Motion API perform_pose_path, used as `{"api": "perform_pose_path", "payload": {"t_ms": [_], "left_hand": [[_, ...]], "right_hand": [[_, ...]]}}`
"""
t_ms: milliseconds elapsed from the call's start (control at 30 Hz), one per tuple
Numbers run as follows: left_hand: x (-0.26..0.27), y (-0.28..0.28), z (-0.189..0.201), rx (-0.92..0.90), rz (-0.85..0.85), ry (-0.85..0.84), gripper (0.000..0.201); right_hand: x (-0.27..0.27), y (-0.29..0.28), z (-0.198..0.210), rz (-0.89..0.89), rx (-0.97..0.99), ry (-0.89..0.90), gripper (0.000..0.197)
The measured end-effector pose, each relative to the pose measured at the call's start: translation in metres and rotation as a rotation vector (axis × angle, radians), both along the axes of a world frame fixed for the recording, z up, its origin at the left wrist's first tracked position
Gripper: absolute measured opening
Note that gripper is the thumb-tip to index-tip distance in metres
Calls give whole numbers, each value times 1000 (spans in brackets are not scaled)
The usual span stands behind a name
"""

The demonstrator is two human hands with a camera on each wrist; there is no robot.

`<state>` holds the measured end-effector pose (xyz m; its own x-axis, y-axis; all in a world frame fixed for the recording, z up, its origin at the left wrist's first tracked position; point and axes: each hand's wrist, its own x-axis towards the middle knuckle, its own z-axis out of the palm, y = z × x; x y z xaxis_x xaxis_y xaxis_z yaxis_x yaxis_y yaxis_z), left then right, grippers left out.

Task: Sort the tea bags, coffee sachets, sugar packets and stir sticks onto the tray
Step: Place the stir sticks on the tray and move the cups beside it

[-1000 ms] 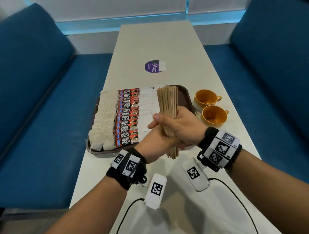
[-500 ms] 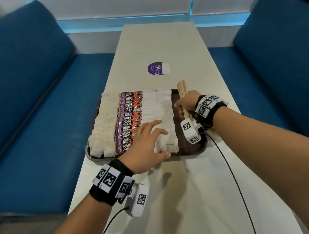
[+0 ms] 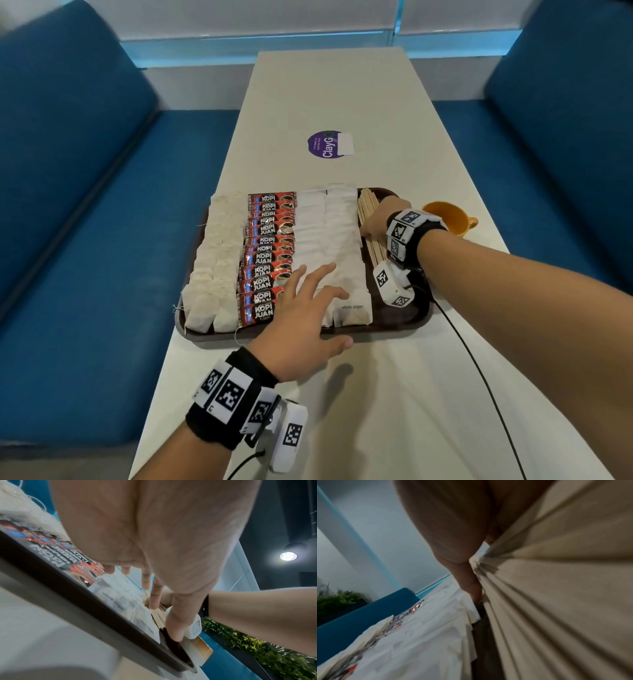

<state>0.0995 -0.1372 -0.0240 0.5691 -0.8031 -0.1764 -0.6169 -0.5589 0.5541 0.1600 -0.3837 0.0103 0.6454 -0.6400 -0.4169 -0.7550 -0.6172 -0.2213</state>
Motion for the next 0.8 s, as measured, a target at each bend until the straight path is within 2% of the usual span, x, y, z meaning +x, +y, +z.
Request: {"api": "perform_pose_path", "payload": {"t_ms": [133,267,400,567,633,667,733,800], "left_hand": [[-1,-2,1,4,-5,13,62],[-4,-6,6,1,-10,23,62],[-6,-8,9,-28,-11,40,62],[-2,-19,20,-62,17,100,63],[1,-33,27,-77,40,122,62],[2,-41,29,-74,33,111,60],[3,-60,30,-29,-7,50,60],[3,-77,27,40,-47,-16,65]], "right_hand": [[-5,-5,5,42,-17,-36,32],[-9,-6,7,70,-33,-55,33],[-13,-9,11,91,-64,-68,19],[-15,-7,19,149,-149,-85,17],[-18,-4,19,195,-135,-61,10],[-19,-2,18,224,-113,-50,4],[-22,2,13,293,-89,-4,14],[-26,3,11,347,-89,40,13]]}}
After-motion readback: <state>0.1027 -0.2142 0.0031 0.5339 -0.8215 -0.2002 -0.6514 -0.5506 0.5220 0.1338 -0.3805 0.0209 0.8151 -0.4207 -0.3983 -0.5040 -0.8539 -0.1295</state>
